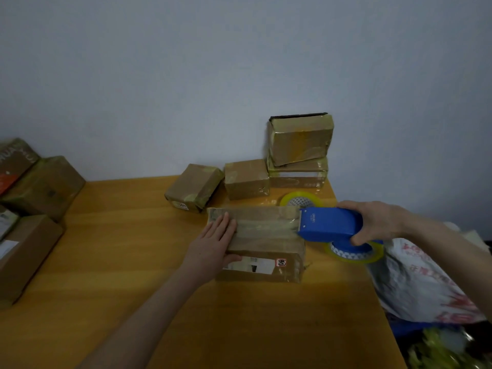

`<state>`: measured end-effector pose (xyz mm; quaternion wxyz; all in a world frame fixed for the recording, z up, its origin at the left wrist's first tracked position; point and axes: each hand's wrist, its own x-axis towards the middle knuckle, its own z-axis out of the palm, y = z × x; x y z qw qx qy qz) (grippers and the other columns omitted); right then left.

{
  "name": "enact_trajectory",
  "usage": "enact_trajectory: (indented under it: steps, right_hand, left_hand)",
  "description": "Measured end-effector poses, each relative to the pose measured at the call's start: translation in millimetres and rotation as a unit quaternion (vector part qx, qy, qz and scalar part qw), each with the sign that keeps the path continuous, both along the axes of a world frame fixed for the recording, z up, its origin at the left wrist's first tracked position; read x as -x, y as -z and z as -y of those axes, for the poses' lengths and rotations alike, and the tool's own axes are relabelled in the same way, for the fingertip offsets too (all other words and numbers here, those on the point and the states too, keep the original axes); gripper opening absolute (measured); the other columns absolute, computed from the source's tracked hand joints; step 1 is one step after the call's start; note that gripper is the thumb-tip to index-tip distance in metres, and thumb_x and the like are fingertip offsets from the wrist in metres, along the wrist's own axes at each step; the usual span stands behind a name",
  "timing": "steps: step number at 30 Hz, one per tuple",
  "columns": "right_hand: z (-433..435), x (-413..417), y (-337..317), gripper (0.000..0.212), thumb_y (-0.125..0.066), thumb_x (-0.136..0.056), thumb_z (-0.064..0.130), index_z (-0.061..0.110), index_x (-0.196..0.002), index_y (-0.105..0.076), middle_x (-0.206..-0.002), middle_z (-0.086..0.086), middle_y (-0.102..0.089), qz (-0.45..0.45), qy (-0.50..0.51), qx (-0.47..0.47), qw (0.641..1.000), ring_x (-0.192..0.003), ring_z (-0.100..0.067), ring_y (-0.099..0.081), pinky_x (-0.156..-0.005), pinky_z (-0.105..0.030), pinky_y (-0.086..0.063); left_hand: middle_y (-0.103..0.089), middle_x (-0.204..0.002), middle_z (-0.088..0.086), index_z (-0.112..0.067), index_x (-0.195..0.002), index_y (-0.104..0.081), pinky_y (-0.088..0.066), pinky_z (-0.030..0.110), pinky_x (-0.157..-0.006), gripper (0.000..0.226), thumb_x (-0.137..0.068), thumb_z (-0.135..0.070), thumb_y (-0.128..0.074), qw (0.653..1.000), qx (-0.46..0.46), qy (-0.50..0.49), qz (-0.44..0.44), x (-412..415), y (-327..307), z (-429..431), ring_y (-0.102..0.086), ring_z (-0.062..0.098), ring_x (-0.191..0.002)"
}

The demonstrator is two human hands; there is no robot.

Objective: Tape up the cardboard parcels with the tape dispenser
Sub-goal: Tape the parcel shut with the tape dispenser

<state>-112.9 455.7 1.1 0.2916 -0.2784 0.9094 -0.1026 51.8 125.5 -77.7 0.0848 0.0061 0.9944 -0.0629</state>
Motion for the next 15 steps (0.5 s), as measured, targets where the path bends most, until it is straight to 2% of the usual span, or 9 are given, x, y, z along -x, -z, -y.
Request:
enact_trajectory:
  steps: [2, 5, 7, 10, 12, 15]
  right_hand:
    - [11, -2, 2, 0.071, -0.074, -0.074, 0.026, 0.035, -0.135, -0.039, -0.113, 0.005, -0.058, -0.006, -0.018, -0.013, 1.000, -0.101, -0.017, -0.058, -0.089, -0.036, -0.048]
    - [25, -4, 10, 0.063, -0.075, -0.073, 0.028, 0.035, -0.128, -0.045, -0.097, 0.016, -0.056, 0.000, -0.035, 0.004, 0.999, -0.089, -0.010, -0.057, -0.073, -0.025, -0.043]
    - [29, -5, 14, 0.064, -0.079, -0.072, 0.033, 0.035, -0.127, -0.046, -0.095, 0.021, -0.054, 0.001, -0.034, 0.018, 0.999, -0.087, -0.007, -0.055, -0.067, -0.020, -0.039]
    - [31, -3, 21, 0.077, -0.081, -0.069, 0.048, 0.036, -0.134, -0.043, -0.103, 0.020, -0.054, -0.014, -0.043, 0.026, 0.999, -0.094, -0.007, -0.053, -0.076, -0.021, -0.042]
    - [32, -1, 24, 0.085, -0.079, -0.068, 0.055, 0.039, -0.141, -0.037, -0.112, 0.017, -0.053, -0.022, -0.051, 0.029, 0.998, -0.100, -0.009, -0.054, -0.084, -0.025, -0.043]
    - [26, -1, 30, 0.093, -0.076, -0.071, 0.057, 0.050, -0.145, -0.020, -0.119, 0.016, -0.049, -0.009, -0.050, 0.059, 0.997, -0.105, -0.012, -0.054, -0.085, -0.025, -0.041]
  left_hand:
    - [0.022, -0.157, 0.007, -0.017, -0.150, 0.016, 0.003, 0.034, -0.121, 0.085, -0.092, -0.063, -0.025, 1.000, 0.006, -0.001, 0.011, -1, -3, 11, 0.017, 0.019, -0.145]
    - [0.023, -0.156, 0.009, -0.019, -0.149, 0.018, 0.007, 0.035, -0.119, 0.087, -0.090, -0.067, -0.025, 1.000, 0.016, -0.014, 0.017, -5, -7, 17, 0.018, 0.022, -0.145]
    - [0.025, -0.155, 0.010, -0.023, -0.150, 0.015, 0.011, 0.034, -0.114, 0.089, -0.088, -0.070, -0.028, 1.000, -0.010, -0.028, 0.010, -6, -9, 1, 0.017, 0.024, -0.145]
    - [0.026, -0.154, 0.006, -0.028, -0.149, 0.016, 0.010, 0.035, -0.113, 0.088, -0.087, -0.072, -0.028, 0.999, -0.039, 0.015, 0.018, 9, -6, -48, 0.019, 0.020, -0.144]
    - [0.023, -0.156, 0.007, -0.021, -0.149, 0.018, 0.009, 0.037, -0.116, 0.087, -0.090, -0.069, -0.024, 0.997, -0.039, 0.053, 0.033, 21, -5, -78, 0.018, 0.019, -0.144]
    - [0.020, -0.157, 0.007, -0.012, -0.149, 0.016, 0.005, 0.037, -0.120, 0.088, -0.092, -0.067, -0.022, 0.998, -0.028, 0.045, 0.028, 29, -6, -93, 0.017, 0.019, -0.145]
